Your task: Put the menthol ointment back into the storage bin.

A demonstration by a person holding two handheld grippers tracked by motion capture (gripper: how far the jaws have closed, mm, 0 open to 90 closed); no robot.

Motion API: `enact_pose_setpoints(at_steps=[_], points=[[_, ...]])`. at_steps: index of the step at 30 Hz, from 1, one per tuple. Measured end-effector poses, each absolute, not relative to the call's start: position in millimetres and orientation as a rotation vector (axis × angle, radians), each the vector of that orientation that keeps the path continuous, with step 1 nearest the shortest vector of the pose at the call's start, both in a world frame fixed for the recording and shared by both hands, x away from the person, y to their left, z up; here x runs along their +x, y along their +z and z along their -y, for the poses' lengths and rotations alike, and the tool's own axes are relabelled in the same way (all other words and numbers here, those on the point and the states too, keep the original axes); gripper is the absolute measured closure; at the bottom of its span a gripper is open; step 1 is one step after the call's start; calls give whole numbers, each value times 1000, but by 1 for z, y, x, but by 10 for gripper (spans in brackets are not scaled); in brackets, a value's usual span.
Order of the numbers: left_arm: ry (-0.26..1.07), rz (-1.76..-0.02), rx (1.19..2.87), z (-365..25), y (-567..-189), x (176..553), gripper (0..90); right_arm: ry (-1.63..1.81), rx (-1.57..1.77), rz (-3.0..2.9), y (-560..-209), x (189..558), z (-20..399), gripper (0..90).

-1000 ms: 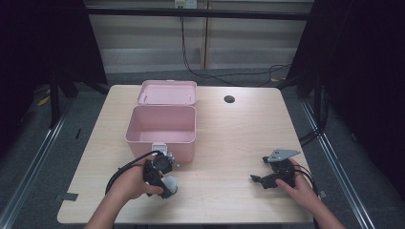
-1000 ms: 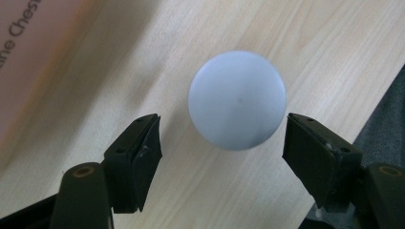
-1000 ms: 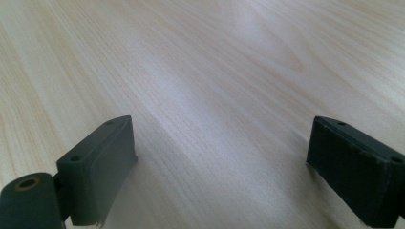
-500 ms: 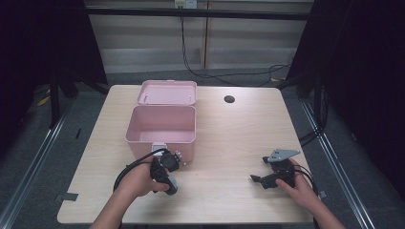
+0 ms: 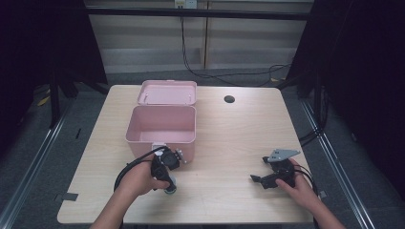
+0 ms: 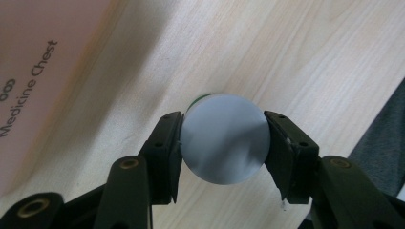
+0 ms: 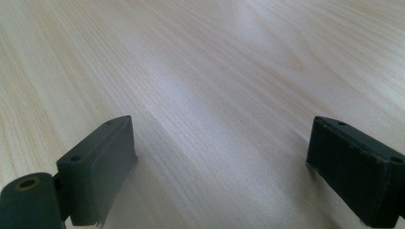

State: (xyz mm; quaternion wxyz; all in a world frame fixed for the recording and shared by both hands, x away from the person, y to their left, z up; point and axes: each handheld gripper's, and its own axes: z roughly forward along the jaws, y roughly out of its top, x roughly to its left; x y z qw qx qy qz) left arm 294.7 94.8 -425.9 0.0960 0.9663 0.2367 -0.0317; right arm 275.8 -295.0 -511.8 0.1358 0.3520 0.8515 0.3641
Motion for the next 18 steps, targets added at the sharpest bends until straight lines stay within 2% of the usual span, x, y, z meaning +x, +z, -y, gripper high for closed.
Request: enact_pose_setpoints(at_steps=[18], points=[[-126,-772,2861,-102,-385,302,502,1055,1020,-2466,-512,276,295,86]])
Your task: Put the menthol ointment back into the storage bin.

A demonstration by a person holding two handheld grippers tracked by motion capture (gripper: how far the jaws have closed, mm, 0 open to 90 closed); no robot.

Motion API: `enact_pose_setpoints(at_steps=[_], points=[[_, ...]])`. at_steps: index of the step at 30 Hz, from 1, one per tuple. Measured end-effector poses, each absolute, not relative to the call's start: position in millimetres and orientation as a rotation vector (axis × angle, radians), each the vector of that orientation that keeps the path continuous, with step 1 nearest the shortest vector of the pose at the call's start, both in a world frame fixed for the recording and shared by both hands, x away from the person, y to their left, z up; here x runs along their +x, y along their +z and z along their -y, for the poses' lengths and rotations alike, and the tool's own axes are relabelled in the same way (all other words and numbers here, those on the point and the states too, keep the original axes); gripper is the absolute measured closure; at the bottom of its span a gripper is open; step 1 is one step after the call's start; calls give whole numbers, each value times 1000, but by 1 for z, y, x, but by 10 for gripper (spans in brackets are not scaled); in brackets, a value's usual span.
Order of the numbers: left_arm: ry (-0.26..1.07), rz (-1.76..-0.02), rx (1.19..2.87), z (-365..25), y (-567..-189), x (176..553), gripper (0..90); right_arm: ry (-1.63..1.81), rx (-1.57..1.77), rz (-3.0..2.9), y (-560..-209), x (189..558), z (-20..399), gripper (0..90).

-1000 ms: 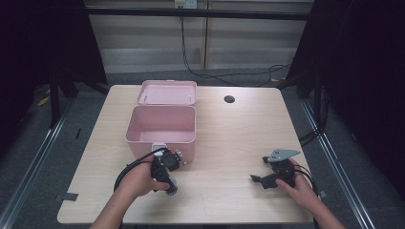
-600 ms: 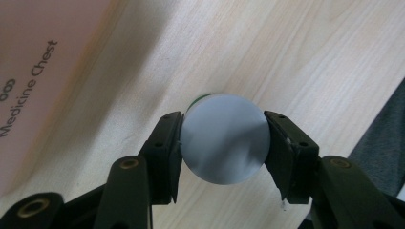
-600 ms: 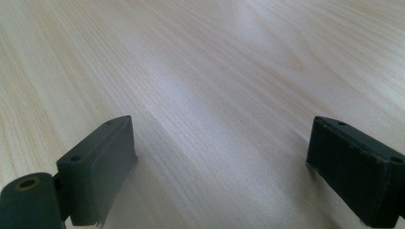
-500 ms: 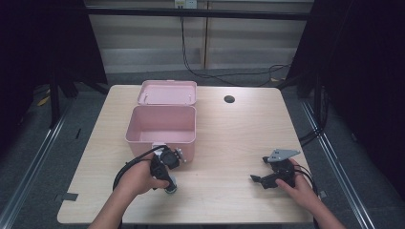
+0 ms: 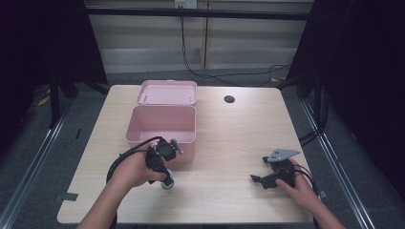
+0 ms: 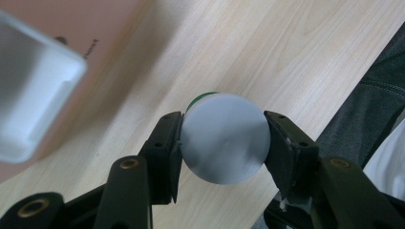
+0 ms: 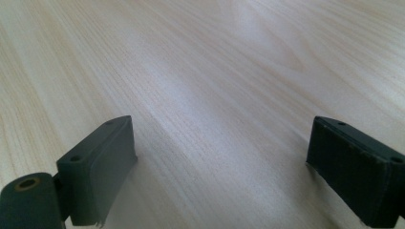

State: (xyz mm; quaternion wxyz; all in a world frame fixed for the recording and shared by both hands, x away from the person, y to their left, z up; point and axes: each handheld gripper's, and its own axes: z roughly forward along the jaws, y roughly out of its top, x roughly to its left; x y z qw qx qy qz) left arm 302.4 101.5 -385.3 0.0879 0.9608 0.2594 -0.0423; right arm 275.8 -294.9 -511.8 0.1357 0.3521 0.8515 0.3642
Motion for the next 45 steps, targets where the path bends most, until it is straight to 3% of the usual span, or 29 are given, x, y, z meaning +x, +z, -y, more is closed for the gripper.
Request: enact_pose_setpoints(at_steps=[45], points=[[-126,-957,2782,-121,-307,345,503,1056,1021,-2464,-512,276,295,86]])
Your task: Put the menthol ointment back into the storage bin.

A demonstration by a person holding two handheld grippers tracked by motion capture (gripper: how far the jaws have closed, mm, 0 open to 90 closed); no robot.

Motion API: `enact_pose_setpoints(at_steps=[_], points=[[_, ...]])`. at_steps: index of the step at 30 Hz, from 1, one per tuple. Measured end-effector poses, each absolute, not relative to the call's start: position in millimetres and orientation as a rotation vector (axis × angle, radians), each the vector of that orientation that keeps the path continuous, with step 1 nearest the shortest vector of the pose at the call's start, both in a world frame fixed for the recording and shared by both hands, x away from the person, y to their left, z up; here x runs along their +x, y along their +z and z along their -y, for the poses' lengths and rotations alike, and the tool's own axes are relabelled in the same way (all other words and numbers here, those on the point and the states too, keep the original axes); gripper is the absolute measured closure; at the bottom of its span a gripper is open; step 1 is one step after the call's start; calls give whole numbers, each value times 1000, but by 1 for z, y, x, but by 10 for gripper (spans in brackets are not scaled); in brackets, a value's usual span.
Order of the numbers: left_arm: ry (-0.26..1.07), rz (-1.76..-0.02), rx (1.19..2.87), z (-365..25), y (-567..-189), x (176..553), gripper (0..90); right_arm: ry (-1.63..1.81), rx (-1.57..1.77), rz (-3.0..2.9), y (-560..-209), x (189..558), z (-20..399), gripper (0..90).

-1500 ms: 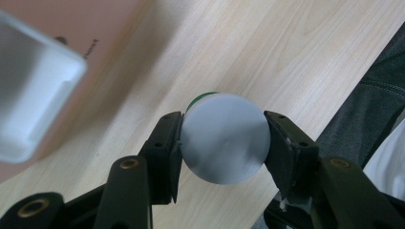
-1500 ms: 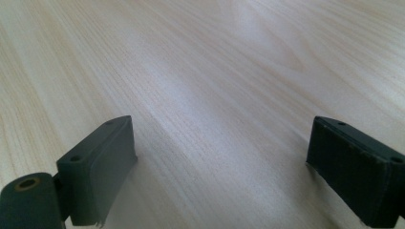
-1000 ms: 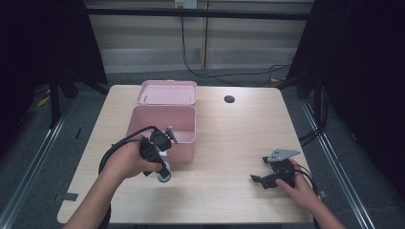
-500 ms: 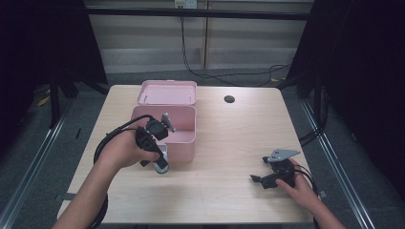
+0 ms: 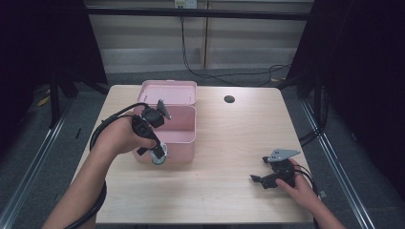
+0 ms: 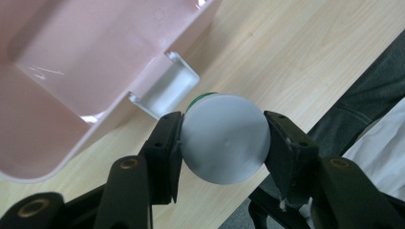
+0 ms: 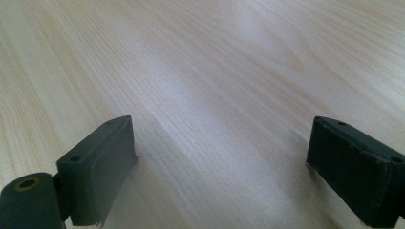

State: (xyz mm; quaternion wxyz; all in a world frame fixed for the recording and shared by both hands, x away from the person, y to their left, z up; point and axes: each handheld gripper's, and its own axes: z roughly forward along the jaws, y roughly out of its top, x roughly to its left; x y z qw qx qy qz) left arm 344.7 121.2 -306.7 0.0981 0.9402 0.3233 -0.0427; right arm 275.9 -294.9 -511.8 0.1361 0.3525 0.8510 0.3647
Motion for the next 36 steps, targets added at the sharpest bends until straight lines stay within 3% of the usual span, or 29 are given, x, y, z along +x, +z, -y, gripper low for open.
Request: enact_pose_setpoints(at_steps=[20,36], points=[[-91,-1061,2709,-117,-273,379,503,1055,1019,-2466,-512,276,295,86],[-88,-1099,2688,-109,-284,409,503,1055,1018,-2466,-512,276,295,86]])
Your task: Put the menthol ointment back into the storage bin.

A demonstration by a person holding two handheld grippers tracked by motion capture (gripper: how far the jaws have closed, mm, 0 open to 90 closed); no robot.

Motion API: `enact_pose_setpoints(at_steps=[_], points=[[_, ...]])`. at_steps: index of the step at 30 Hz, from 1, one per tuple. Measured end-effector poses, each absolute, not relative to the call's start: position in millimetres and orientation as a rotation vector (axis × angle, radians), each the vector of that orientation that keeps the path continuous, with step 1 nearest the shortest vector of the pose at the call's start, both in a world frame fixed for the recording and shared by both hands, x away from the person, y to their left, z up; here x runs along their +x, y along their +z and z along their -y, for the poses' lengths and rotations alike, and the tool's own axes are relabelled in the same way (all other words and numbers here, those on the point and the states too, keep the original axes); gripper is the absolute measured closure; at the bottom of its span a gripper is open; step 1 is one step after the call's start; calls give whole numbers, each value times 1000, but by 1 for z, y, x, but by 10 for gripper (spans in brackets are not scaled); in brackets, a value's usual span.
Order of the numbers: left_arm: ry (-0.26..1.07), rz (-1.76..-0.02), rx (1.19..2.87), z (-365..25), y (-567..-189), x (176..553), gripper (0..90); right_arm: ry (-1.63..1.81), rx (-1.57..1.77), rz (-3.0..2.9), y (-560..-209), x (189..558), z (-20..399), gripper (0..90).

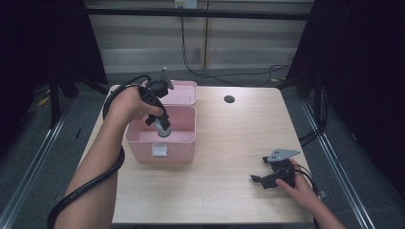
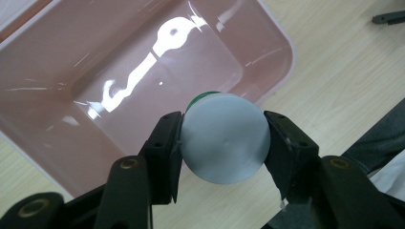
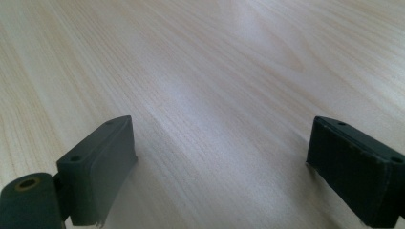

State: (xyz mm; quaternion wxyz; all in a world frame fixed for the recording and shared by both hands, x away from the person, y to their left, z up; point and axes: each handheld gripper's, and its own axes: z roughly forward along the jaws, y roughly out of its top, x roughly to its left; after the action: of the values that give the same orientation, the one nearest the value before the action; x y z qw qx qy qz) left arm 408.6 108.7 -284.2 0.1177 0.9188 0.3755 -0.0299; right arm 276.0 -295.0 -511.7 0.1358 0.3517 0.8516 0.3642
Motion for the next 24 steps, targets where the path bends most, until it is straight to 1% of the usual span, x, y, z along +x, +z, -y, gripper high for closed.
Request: enact_pose_setpoints(at_steps=[10,12,15,20,24], points=[[-62,-1150,2658,-105,-293,426,503,1054,1021,-2466,-512,276,295,86],[-61,-1190,2639,-105,-295,428,504,1055,1018,-2466,-512,276,295,86],[-70,-1205,2634,-104,-299,432,504,1055,1018,-2466,-512,276,295,86],[-38,-1243,2647,-98,-309,438,504,1055,1019,-2466,-512,276,295,86],[-29,-1291,2608,-94,-316,442,504,1055,1019,-2466,-512,276,295,86]])
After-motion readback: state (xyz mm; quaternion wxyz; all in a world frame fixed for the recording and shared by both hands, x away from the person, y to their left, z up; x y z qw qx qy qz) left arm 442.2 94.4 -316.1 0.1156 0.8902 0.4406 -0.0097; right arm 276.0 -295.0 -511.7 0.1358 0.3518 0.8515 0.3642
